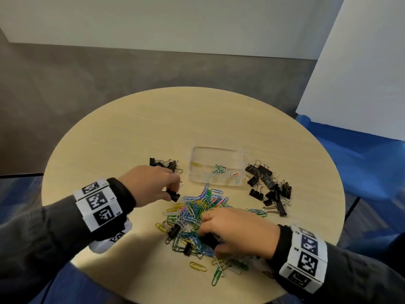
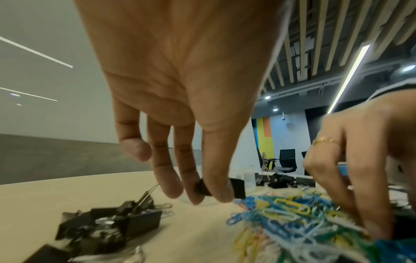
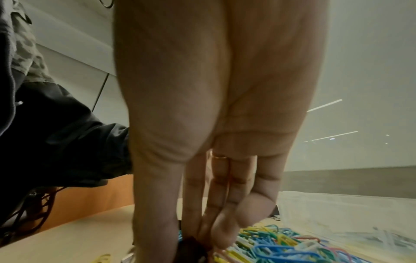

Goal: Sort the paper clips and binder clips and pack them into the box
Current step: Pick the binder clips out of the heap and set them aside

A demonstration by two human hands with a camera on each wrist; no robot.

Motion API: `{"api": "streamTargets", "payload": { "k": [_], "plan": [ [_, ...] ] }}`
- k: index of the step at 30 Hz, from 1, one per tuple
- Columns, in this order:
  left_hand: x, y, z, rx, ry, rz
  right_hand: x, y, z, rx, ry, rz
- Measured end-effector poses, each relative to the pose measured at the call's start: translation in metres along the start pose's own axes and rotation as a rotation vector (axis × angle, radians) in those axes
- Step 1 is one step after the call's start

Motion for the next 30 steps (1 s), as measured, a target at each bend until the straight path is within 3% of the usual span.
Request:
{"api": "streamTargets", "payload": {
  "k": [4,11,15,19,25,30],
  "plan": [
    [-0.004,0.015,0.004,-0.068,-0.080,0.113,0.001,0.001,0.001,0.044,-0.030,0.012],
    [-0.006,0.025,-0.002,-0.059,-0.118,0.078,0.027,-0.032,-0.015,0.240,-0.010,0.345],
    [0.004,0.014,-0.012,0.053,0.034,-0.115,0.050,-0.048,-0.033,0.435,0.046,0.476],
    [0.025,0.015,-0.023,-0.085,0.261,-0.327,0.077,-0.055,-0.041,0.577,0.178,0.575],
    [0.039,0.024,-0.022,-0.097,0.304,-0.187,0.115,-0.055,-0.042,0.577,0.421,0.311],
    [0.042,0.024,-0.021,-0.101,0.285,-0.133,0.118,-0.044,-0.037,0.486,0.480,0.151]
  ]
}}
Point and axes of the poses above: each hand's wrist, its own z-axis towards the middle knuckle, its own y-axis out of the palm, x = y × z, the point moved 2 cm from there along z, towards the middle knuckle, and after that the axes turned 13 degrees about z, right-handed, at the moved point
